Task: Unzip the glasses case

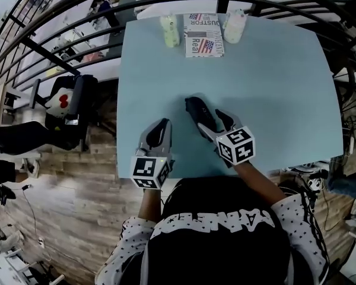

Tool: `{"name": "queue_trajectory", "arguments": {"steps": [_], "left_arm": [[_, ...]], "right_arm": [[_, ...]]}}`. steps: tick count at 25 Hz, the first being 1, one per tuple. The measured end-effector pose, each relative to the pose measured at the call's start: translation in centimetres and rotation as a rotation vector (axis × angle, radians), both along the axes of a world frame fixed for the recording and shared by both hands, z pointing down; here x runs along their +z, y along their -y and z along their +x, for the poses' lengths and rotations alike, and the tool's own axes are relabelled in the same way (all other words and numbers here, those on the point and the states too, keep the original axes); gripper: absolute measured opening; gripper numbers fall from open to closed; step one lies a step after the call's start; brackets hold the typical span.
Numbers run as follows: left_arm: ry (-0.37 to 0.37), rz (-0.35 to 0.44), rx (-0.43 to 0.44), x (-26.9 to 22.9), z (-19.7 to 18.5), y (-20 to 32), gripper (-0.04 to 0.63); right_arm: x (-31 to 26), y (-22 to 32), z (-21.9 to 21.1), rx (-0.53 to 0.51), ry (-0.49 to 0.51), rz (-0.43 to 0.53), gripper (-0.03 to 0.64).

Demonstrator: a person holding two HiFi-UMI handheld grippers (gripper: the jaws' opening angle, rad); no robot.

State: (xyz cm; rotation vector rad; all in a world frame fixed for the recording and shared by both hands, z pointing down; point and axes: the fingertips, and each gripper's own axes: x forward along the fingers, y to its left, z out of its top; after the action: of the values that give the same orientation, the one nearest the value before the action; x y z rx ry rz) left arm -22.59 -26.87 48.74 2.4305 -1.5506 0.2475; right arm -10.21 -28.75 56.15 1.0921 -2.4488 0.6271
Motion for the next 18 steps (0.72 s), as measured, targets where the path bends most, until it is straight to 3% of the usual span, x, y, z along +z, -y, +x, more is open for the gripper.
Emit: {"name": "queue_trajectory", "arguments": {"steps": [3,9,13,18], "left_arm": [[0.001,-0.001,0.014,0.0,0.1,0.5,0.000],[0.007,-0.023,0.035,0.3,0.6,0.6,0.000],[0.004,-0.033,0.022,0.3,0.2,0.5,0.000],[0.002,-0.031,0.001,-0.3,-0.6,0.2,0.000]], "right_arm": [[1.7,0.2,-0.5,0.001,-0.035,-0.033,0.352],[4.5,0.5,-1.2,-0.013,-0.112,-0.081,0.387],[6.1,0.5,-1.7,-0.012,-0.162,-0.119,0.389],[6.4,0.6,-1.9,0.009,-0.151,-0.138,0.379]]}}
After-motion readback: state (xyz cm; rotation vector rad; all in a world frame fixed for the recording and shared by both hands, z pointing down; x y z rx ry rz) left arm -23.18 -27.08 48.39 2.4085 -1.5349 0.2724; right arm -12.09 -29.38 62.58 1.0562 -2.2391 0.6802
